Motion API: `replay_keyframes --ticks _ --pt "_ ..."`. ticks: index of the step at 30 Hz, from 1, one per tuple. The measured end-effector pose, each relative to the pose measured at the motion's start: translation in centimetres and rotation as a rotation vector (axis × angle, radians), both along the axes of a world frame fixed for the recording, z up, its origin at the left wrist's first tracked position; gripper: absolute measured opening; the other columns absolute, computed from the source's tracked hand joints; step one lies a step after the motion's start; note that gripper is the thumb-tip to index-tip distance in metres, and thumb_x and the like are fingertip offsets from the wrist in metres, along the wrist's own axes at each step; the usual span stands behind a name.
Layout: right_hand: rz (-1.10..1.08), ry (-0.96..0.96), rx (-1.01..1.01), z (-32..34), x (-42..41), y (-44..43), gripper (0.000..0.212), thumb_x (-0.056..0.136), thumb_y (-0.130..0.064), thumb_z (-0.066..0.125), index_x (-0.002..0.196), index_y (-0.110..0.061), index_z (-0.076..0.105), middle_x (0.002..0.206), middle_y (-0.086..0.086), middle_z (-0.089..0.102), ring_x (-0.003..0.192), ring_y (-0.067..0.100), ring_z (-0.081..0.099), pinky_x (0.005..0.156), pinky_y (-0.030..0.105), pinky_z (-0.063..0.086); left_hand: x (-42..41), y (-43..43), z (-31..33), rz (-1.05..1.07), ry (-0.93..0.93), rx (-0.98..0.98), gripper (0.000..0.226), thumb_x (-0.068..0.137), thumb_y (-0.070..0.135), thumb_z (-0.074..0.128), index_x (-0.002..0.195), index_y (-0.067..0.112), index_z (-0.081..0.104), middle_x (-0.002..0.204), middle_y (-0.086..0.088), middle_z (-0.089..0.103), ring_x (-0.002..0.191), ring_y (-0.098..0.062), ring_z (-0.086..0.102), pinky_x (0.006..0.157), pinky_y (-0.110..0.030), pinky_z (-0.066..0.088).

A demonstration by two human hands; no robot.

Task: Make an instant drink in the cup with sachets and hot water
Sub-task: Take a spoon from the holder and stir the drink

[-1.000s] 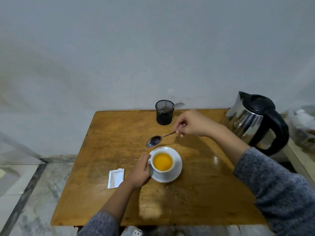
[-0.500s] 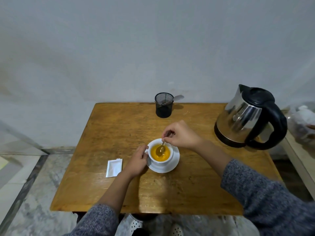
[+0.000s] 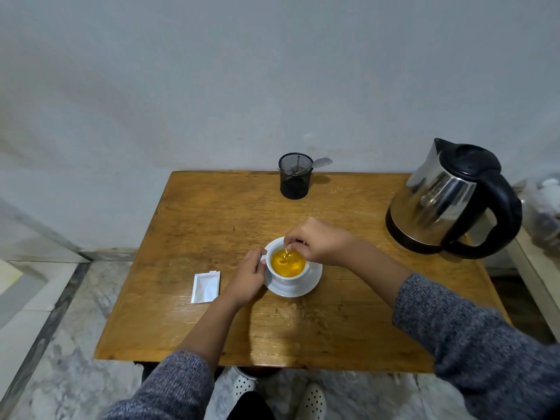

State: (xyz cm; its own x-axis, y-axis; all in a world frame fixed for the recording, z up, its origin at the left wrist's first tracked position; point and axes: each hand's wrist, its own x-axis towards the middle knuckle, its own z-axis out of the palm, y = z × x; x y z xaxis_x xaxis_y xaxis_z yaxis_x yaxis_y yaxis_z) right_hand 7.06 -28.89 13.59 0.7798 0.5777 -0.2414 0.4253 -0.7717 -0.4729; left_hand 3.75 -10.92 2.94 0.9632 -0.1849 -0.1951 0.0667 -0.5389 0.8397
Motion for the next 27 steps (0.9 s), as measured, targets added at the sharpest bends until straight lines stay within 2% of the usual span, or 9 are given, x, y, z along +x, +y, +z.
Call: replay_keyframes --ticks 2,4,9,13,19,23,27 --pt "-0.092 0.037 0.043 0.0 0.1 0.0 0.020 0.093 -0.016 0.050 0.102 -0.009 0.067 0.094 0.006 0.066 0.083 0.019 0.058 0.069 0.035 0.047 0.0 0.0 0.0 -0.004 -0.003 0.007 0.014 0.096 0.015 0.036 0.095 0.023 0.047 0.101 -0.004 0.049 0.095 -0.016 0.045 0.078 -0.027 0.032" --pt "-0.227 0.079 0.122 -0.4 0.3 -0.1 0.016 0.092 -0.014 0.052 0.095 -0.010 0.067 0.090 0.009 0.068 0.079 0.020 0.061 0.073 0.037 0.052 -0.1 0.0 -0.1 -0.007 0.000 0.009 0.013 0.096 0.017 0.036 0.095 0.023 0.048 0.101 -0.004 0.049 0.094 -0.016 0.046 0.079 -0.028 0.033" --pt "-0.594 0.211 0.402 -2.2 0.2 -0.3 0.012 0.090 -0.004 0.052 0.084 -0.004 0.062 0.077 0.011 0.068 0.062 0.014 0.064 0.074 0.037 0.058 0.0 0.0 -0.5 0.003 -0.029 0.012 0.013 0.096 0.016 0.037 0.093 0.024 0.047 0.100 -0.005 0.051 0.094 -0.017 0.047 0.079 -0.028 0.033" --pt "-0.749 0.157 0.513 -3.2 -0.7 0.3 0.013 0.089 -0.006 0.053 0.079 -0.007 0.061 0.077 0.014 0.068 0.066 0.018 0.069 0.073 0.038 0.060 0.0 -0.1 -0.7 0.004 -0.020 0.001 0.013 0.096 0.018 0.037 0.096 0.025 0.048 0.104 -0.005 0.052 0.097 -0.017 0.048 0.080 -0.028 0.034" --pt "-0.614 -0.079 0.442 -3.7 -1.7 1.0 0.019 0.091 -0.011 0.049 0.085 0.000 0.064 0.073 0.021 0.069 0.068 0.032 0.067 0.063 0.044 0.056 -0.1 -0.1 -0.6 0.005 -0.004 -0.017 0.014 0.097 0.020 0.036 0.099 0.025 0.049 0.106 -0.004 0.051 0.099 -0.017 0.048 0.082 -0.028 0.035" --pt "-0.464 -0.172 0.326 -3.1 -1.7 0.9 0.022 0.090 -0.010 0.047 0.087 0.003 0.064 0.076 0.019 0.066 0.067 0.026 0.058 0.057 0.035 0.044 -0.2 -0.1 -0.4 0.004 0.007 -0.021 0.015 0.096 0.018 0.035 0.100 0.025 0.048 0.107 -0.004 0.050 0.099 -0.017 0.047 0.083 -0.028 0.035" --pt "-0.379 -0.160 0.219 -2.6 -1.6 0.7 0.023 0.091 -0.011 0.046 0.089 0.001 0.065 0.079 0.017 0.066 0.069 0.025 0.056 0.058 0.030 0.037 -0.3 -0.1 -0.3 0.001 0.007 -0.025 0.015 0.096 0.018 0.035 0.100 0.027 0.047 0.106 -0.003 0.049 0.099 -0.016 0.047 0.084 -0.027 0.034"
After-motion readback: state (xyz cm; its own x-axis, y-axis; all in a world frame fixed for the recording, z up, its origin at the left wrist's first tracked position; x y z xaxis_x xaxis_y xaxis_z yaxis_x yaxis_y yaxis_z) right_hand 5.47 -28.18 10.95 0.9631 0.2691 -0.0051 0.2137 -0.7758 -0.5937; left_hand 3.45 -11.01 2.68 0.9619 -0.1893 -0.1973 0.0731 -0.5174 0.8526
